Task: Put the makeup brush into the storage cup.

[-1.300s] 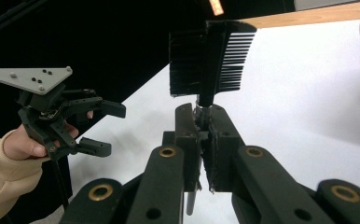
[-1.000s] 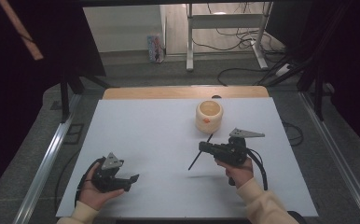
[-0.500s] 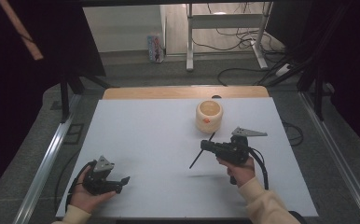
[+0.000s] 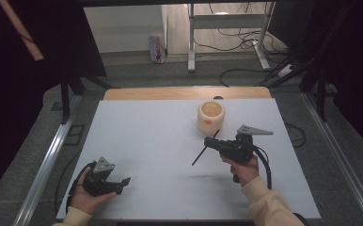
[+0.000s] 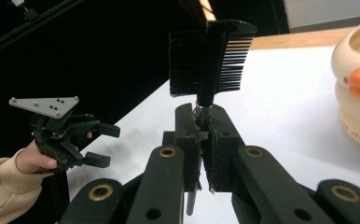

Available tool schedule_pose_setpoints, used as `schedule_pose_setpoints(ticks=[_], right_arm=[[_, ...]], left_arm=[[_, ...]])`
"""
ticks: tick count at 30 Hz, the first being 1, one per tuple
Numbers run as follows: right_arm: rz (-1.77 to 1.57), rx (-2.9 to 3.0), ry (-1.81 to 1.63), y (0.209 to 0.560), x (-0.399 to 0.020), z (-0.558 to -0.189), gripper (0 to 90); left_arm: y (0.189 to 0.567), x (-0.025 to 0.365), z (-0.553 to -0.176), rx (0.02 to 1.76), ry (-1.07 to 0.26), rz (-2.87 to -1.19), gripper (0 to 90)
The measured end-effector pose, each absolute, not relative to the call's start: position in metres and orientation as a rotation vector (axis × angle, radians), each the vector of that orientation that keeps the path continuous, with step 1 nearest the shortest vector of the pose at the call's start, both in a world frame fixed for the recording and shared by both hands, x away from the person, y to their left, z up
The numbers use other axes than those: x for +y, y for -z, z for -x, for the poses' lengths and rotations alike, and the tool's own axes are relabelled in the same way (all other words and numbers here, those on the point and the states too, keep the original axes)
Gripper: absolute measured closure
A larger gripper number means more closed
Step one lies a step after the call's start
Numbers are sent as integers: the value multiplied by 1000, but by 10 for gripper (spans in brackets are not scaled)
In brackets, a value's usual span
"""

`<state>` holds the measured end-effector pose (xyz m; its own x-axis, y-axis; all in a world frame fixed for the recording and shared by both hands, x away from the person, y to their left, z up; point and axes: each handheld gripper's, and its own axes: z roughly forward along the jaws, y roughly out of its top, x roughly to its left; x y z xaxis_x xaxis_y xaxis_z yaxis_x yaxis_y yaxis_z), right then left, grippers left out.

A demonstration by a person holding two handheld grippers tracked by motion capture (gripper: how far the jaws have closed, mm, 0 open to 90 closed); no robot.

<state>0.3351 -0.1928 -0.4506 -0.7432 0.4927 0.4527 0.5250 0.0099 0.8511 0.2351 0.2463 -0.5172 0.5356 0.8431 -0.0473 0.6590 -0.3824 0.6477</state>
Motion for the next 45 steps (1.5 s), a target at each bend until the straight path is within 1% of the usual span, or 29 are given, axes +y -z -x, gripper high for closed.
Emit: schedule_pose_setpoints(ticks=[20,45], right_arm=[[1133,-2198,2021,408,-208,-362,849],[1204,-2193,2045,399,-219,-389,849]], left_arm=[[516,250,-235,1209,-390,-2149,193],[517,250,-237,1213,-382,-2160,191]])
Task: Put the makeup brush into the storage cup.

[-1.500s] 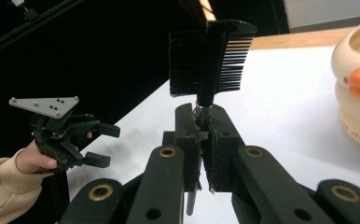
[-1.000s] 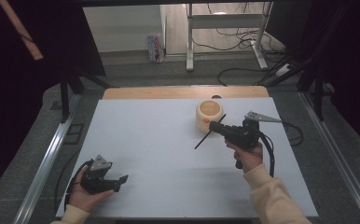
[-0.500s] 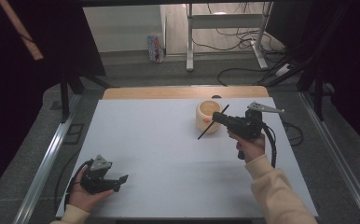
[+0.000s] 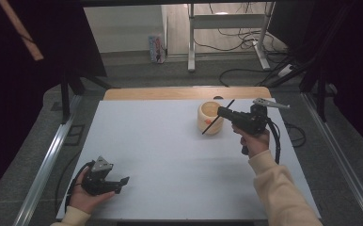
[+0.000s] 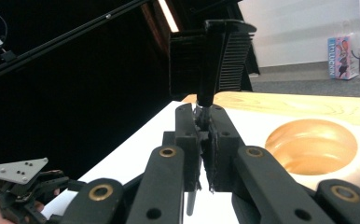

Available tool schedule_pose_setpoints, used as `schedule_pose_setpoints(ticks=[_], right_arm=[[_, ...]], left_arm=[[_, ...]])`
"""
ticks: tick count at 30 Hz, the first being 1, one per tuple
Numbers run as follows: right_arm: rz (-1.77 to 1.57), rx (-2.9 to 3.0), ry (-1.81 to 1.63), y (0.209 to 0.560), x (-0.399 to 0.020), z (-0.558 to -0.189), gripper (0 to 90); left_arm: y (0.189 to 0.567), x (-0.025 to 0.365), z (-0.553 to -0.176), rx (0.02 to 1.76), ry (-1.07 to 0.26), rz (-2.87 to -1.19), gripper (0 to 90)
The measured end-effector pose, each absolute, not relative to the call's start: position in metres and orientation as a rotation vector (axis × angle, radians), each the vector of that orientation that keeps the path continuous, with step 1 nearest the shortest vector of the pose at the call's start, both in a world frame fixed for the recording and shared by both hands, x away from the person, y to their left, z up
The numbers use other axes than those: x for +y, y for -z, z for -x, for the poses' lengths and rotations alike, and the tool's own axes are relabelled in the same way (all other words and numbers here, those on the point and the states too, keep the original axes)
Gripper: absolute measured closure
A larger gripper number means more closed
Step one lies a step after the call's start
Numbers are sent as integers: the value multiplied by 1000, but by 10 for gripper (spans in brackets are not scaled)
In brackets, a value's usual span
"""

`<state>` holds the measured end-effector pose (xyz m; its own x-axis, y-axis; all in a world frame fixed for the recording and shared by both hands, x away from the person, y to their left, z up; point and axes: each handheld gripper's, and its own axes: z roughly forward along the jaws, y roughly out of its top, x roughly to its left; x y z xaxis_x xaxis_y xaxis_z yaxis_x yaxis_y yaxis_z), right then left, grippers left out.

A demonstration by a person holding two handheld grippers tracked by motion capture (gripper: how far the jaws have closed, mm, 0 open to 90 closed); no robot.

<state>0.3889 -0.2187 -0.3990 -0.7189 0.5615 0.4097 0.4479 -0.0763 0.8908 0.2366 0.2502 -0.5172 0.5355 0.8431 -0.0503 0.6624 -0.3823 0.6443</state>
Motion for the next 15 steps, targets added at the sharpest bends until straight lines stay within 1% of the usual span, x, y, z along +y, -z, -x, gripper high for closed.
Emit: schedule_pose_setpoints(ticks=[15], right_arm=[[-1160,2021,-1916,392,-225,-407,849]], left_arm=[[518,249,-237,1208,-376,-2165,190]])
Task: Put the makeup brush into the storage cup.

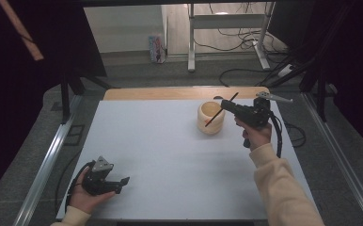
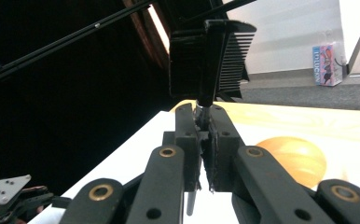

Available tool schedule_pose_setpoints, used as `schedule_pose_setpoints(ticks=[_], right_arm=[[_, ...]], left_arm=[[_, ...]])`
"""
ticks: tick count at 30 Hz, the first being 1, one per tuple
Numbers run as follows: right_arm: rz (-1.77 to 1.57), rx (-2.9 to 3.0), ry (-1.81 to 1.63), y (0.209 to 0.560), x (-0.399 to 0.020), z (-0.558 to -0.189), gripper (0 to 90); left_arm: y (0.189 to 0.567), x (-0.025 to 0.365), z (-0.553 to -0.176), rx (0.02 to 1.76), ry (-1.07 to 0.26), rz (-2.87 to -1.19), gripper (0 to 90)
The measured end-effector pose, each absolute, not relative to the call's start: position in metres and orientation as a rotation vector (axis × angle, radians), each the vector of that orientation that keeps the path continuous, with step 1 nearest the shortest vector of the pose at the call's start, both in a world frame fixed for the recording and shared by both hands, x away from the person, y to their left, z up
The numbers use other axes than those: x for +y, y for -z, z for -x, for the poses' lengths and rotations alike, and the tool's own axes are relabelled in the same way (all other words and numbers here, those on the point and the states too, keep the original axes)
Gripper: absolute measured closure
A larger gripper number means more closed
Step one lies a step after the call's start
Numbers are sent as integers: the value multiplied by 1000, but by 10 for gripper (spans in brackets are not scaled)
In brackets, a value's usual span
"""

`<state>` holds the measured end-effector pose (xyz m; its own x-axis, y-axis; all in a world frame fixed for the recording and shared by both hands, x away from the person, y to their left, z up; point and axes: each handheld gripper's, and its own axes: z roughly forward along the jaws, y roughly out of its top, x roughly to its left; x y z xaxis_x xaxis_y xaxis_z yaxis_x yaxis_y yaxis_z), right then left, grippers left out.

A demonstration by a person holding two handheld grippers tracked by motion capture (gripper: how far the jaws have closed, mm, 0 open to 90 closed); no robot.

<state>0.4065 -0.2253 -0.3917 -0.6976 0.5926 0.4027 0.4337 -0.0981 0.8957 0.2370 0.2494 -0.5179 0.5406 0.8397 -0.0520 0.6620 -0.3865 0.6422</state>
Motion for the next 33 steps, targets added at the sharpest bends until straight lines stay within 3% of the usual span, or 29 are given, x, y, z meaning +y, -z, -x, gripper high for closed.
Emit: schedule_pose_setpoints(ticks=[33], right_arm=[[-1244,1923,-1880,379,-235,-446,849]], left_arm=[[519,249,-238,1206,-366,-2173,185]])
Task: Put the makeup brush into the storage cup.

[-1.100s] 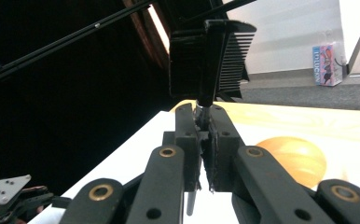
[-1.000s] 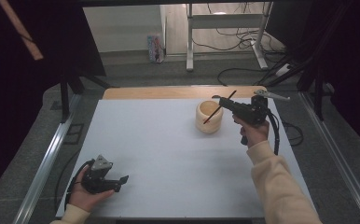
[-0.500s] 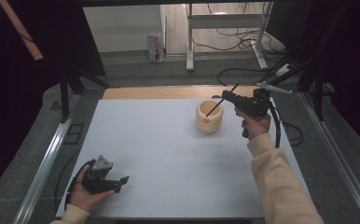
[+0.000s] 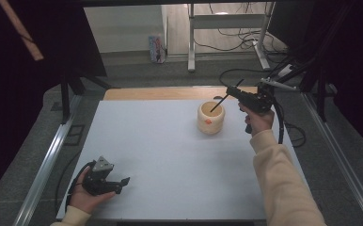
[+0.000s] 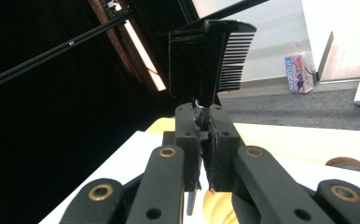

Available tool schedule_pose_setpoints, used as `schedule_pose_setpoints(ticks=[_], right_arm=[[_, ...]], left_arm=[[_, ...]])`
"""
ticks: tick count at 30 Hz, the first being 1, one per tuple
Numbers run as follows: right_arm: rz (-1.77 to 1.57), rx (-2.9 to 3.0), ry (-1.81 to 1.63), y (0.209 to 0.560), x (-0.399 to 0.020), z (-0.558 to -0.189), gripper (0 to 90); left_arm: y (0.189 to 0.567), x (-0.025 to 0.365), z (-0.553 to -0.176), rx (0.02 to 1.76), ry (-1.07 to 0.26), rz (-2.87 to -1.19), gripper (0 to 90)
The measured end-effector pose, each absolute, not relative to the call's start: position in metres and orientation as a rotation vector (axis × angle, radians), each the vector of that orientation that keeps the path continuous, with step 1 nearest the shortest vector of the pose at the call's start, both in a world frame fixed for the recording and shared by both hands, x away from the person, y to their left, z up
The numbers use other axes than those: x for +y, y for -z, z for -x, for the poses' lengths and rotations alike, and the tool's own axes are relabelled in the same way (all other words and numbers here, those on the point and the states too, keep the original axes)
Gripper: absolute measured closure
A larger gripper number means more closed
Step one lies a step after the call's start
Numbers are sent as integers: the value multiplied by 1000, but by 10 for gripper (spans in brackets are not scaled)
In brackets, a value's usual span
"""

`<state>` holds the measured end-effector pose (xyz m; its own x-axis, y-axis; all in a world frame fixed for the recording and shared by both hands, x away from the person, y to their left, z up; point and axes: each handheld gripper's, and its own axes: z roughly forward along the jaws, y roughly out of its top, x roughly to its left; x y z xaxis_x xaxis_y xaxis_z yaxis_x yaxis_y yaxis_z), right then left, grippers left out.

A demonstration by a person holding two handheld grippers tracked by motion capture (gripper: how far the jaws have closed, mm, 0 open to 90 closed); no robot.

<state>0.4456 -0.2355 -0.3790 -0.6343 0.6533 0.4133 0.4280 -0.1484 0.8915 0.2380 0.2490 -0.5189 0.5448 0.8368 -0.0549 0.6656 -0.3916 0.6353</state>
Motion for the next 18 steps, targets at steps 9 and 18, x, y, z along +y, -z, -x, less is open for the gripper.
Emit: schedule_pose_setpoints(ticks=[9,18], right_arm=[[-1267,1911,-1857,379,-236,-459,849],[-1302,1890,-1831,381,-238,-478,849]], left_arm=[[518,248,-238,1201,-363,-2172,185],[518,248,-238,1196,-359,-2174,184]])
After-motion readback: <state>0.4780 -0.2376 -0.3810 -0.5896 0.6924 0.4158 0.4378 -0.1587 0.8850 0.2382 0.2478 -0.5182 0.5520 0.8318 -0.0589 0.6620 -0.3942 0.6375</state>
